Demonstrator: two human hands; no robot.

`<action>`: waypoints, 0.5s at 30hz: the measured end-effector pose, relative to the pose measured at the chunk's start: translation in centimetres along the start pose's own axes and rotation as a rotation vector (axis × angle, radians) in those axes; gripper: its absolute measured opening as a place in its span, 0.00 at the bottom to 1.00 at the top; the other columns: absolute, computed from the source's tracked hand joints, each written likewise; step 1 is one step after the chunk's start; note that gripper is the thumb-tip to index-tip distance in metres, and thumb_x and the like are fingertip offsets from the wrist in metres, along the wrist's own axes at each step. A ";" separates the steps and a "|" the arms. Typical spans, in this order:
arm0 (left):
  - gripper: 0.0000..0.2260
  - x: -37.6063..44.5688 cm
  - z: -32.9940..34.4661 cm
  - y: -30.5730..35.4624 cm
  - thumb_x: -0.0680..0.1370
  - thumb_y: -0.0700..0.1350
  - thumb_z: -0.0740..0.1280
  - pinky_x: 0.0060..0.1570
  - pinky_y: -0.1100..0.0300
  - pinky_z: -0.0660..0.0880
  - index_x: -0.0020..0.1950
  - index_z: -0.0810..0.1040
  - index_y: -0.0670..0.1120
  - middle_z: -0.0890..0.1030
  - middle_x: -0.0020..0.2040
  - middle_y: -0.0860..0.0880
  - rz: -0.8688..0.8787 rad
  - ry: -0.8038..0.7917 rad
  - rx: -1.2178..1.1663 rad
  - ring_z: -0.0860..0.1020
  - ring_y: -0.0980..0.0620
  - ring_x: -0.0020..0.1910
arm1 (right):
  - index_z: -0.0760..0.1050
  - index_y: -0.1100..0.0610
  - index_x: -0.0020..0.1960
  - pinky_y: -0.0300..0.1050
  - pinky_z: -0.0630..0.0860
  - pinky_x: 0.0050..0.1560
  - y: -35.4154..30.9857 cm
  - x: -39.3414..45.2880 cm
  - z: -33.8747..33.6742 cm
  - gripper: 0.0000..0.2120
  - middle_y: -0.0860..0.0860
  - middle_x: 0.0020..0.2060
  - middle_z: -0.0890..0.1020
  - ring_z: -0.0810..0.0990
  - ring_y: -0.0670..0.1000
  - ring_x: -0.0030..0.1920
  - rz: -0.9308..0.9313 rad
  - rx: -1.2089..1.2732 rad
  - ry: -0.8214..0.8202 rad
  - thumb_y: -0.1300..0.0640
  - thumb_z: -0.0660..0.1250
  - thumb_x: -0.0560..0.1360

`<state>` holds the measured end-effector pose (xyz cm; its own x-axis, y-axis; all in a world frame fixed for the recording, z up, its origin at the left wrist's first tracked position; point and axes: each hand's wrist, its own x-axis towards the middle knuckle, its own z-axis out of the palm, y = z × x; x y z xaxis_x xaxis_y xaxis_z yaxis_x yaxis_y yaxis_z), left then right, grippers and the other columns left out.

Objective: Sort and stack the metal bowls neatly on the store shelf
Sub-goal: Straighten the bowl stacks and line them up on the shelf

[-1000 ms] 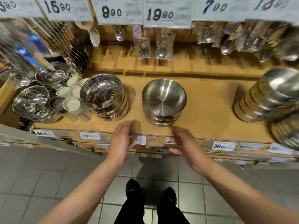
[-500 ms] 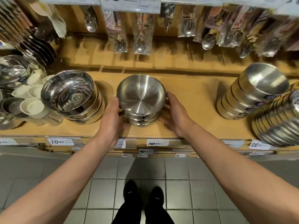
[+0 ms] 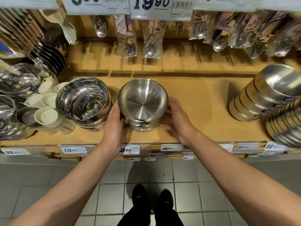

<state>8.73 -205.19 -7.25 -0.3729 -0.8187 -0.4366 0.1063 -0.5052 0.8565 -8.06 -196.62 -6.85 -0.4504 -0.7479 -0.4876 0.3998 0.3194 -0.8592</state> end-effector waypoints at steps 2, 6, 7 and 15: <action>0.11 0.0 -0.2 0.0 0.82 0.55 0.62 0.62 0.48 0.79 0.59 0.83 0.58 0.85 0.53 0.58 0.023 0.002 0.012 0.82 0.59 0.55 | 0.73 0.42 0.62 0.49 0.78 0.49 -0.2 0.0 0.5 0.12 0.47 0.55 0.80 0.79 0.49 0.55 0.005 -0.015 0.005 0.44 0.55 0.84; 0.14 -0.1 -0.2 -0.3 0.84 0.54 0.61 0.71 0.42 0.70 0.65 0.81 0.56 0.83 0.62 0.55 0.049 0.038 0.025 0.76 0.53 0.67 | 0.74 0.39 0.61 0.44 0.77 0.45 -0.4 -0.2 1.0 0.11 0.45 0.57 0.81 0.79 0.46 0.56 0.004 -0.046 0.018 0.44 0.55 0.83; 0.15 -0.2 -0.2 -0.3 0.84 0.54 0.60 0.72 0.42 0.69 0.67 0.79 0.57 0.81 0.65 0.54 0.062 0.040 0.049 0.75 0.53 0.69 | 0.75 0.39 0.60 0.42 0.76 0.44 -0.3 -0.2 1.0 0.11 0.44 0.56 0.82 0.79 0.45 0.56 0.004 -0.054 0.022 0.43 0.55 0.83; 0.18 -0.6 0.0 -0.4 0.86 0.50 0.53 0.75 0.44 0.66 0.74 0.72 0.58 0.75 0.72 0.55 0.104 0.020 0.147 0.70 0.53 0.73 | 0.82 0.32 0.47 0.36 0.80 0.42 -0.6 -0.8 1.5 0.19 0.35 0.45 0.86 0.83 0.34 0.44 -0.053 -0.051 -0.022 0.45 0.54 0.84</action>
<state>8.96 -204.47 -7.34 -0.3483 -0.8706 -0.3474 0.0070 -0.3731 0.9278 -6.80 -197.09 -5.74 -0.4514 -0.7771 -0.4385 0.3347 0.3081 -0.8906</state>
